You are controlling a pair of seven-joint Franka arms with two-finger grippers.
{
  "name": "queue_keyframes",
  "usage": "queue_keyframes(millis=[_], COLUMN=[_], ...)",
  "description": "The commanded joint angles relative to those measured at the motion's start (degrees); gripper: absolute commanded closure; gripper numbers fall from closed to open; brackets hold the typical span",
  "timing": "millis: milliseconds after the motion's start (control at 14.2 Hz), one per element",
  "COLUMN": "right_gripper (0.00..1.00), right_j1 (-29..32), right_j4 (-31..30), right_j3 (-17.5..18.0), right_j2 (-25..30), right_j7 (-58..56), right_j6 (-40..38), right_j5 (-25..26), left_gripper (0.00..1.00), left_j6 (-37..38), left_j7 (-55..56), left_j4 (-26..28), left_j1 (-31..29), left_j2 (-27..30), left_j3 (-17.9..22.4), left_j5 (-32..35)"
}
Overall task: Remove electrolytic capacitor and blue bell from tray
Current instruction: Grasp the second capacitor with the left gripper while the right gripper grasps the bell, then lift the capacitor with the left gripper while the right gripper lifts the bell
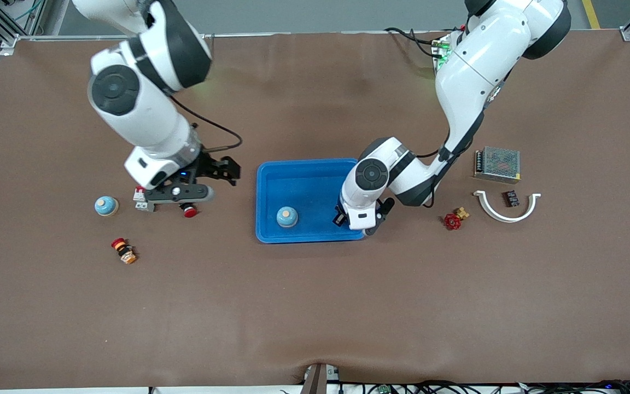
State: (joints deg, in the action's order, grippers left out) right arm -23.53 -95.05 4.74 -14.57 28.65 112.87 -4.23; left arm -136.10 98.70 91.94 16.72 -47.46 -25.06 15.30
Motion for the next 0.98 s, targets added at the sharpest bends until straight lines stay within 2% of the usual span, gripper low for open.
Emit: queue_keyframes(millis=[0,70,562,773,914], right_gripper=[0.0,0.0,0.0,0.0,0.0], right_j1=[-1.77,-2.21,-5.91,-7.66,-7.84], right_j4=[1.54,1.54,1.98,1.98,1.98], right_j3=[-0.7,-0.79,-0.96,-1.14,-1.23], right_j2=[-5.1,-6.6,-16.18,-19.26,-20.67], right_j7=[4.39,5.01,9.94,10.11,11.34], right_j6=[4.97,7.17,18.26,19.84,21.5], right_j5=[-0.6,-0.51,0.37,4.4,4.85], left_gripper=[0.95,1.0,1.0,1.0,1.0], left_j6=[-0.31,-0.31,2.41,7.32,10.48], left_j7=[-0.08,-0.26,-0.78,-6.39,-10.61], left_j4=[-1.24,-1.24,-1.32,-1.32,-1.24], left_j1=[0.86,0.86,-0.37,-2.38,-4.49], left_j2=[-0.44,-0.35,4.56,8.16,10.18], left_j3=[0.63,0.63,0.63,0.28,-0.16], left_j5=[-0.1,-0.1,1.48,1.22,0.52])
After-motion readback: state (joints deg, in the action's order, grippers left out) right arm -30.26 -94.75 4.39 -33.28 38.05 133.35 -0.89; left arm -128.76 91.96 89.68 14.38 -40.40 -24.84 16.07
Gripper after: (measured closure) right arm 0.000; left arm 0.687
